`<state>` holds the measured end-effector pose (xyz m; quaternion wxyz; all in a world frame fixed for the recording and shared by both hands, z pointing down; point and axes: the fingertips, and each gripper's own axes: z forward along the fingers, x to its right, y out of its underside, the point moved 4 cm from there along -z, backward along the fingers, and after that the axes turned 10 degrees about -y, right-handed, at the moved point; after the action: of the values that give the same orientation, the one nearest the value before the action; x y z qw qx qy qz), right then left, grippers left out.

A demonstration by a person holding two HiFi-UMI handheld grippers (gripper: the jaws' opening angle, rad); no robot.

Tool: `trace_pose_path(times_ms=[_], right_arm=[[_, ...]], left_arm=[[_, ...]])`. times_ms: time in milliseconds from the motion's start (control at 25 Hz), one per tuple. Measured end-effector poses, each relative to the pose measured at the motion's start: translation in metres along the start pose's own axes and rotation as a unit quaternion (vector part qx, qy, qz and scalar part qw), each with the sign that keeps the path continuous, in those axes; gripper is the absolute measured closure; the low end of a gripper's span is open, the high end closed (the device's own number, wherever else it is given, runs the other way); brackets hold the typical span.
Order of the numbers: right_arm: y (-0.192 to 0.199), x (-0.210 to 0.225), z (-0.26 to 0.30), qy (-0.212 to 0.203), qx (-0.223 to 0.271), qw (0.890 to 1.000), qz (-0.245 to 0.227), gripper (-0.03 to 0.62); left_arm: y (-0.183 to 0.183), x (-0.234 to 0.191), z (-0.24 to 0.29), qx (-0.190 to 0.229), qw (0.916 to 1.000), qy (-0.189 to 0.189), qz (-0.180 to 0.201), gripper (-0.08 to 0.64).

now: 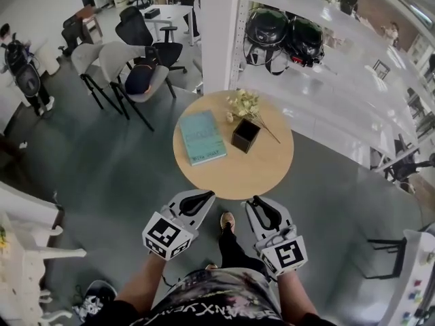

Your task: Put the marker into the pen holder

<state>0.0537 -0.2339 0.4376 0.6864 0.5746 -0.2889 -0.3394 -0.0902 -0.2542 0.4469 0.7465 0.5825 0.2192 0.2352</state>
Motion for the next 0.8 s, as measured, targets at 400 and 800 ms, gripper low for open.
trace_pose_path(times_ms=[400, 800], right_arm=[[0.0, 0.077, 0.044, -0.015, -0.011, 1.0, 0.018, 0.517], [0.005, 0.142, 0.085, -0.027, -0.019, 0.999, 0.035, 0.517]], left_arm=[[-0.015, -0.037, 0.077, -0.018, 0.9997, -0.006, -0.014, 0.541], [-0.021, -0.071, 0.142, -0.034, 0.9991, -0.013, -0.022, 0.54]])
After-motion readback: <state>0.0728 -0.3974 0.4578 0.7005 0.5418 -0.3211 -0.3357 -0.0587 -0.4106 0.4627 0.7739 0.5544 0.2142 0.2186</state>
